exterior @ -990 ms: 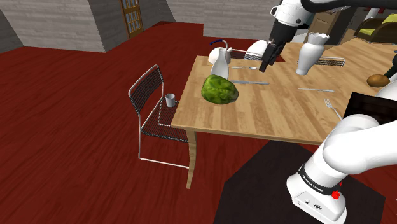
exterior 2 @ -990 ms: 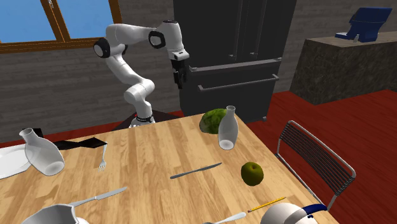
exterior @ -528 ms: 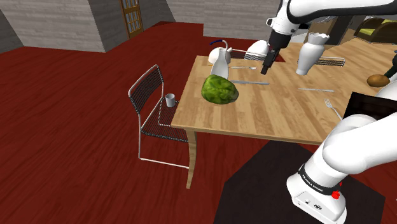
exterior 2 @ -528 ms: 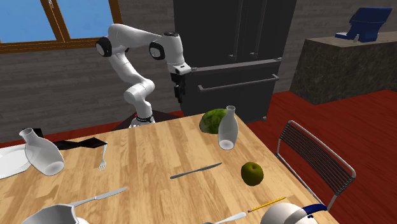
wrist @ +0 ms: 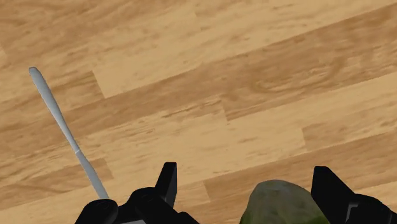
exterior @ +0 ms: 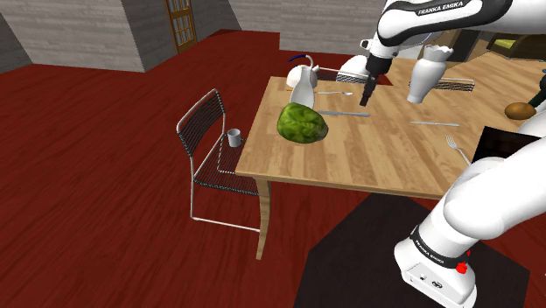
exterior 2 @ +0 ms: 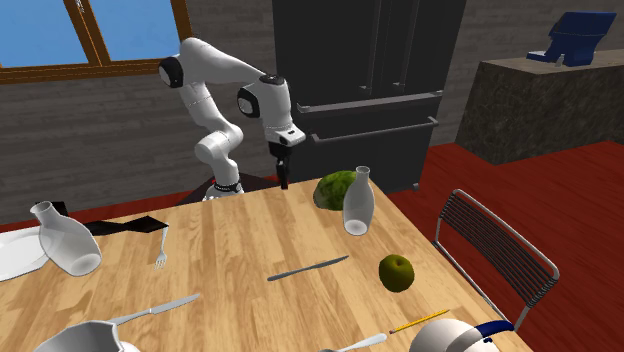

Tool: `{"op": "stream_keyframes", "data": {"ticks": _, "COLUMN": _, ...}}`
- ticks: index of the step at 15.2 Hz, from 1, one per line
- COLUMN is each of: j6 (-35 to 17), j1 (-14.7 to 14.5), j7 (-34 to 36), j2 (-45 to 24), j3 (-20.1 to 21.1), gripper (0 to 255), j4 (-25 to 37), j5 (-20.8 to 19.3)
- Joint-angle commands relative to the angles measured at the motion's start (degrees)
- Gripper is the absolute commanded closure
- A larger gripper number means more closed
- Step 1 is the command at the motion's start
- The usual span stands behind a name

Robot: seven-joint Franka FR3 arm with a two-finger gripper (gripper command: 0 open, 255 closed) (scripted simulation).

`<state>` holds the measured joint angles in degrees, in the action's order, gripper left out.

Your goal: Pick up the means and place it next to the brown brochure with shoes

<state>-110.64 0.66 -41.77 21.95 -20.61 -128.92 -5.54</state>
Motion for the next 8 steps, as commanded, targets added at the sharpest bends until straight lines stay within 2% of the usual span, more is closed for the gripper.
{"op": "stream_keyframes", "data": {"ticks": 1, "j6": -1.4, "j1": -0.3, "j7": -4.1, "j2": -4.3, "j3": -2.0, "gripper": 0, "j4": 2.4, "j5": 0.4}}
{"op": "stream_keyframes", "data": {"ticks": 8, "j6": -4.9, "j1": 0.0, "j7": -18.9, "j2": -20.4, "j3": -7.5, "gripper": 0, "j4": 12.4, "j5": 5.1}}
